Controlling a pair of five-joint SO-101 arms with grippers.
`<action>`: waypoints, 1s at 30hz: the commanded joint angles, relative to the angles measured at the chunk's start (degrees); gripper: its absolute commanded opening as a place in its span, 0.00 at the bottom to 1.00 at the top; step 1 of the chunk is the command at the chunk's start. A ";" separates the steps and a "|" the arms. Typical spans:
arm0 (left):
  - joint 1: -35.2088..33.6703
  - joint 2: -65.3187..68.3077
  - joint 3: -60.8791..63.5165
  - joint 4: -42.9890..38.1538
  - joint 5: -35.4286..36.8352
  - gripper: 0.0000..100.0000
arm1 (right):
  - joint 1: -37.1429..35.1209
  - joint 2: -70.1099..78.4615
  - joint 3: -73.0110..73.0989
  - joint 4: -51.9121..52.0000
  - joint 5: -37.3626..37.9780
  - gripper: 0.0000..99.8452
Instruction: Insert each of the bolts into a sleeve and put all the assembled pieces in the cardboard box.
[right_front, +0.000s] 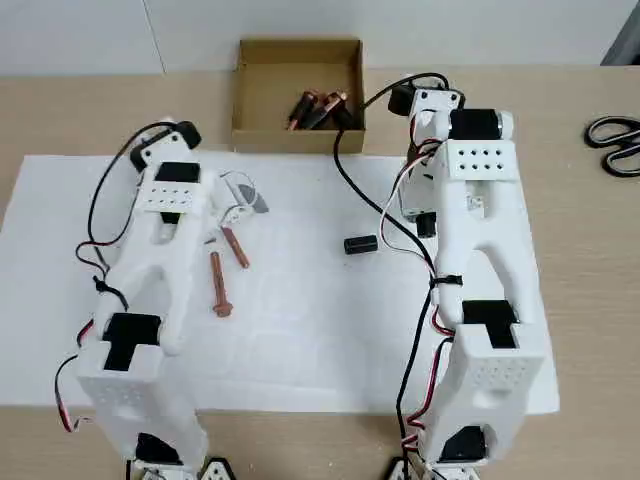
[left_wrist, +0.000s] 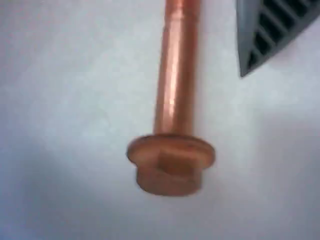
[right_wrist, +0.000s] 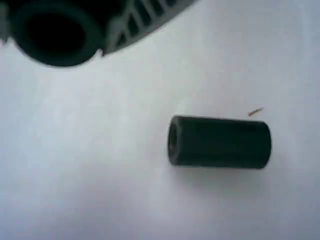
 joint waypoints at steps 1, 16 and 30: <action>-0.26 -0.26 -2.59 -1.14 0.09 0.30 | 0.22 -3.91 -0.18 0.13 -0.09 0.00; -0.26 2.99 -1.98 -4.48 0.00 0.23 | 0.22 -3.91 0.00 0.13 -0.09 0.00; -0.26 7.30 -3.91 -4.66 0.09 0.18 | 0.22 -3.91 0.00 0.22 -0.09 0.00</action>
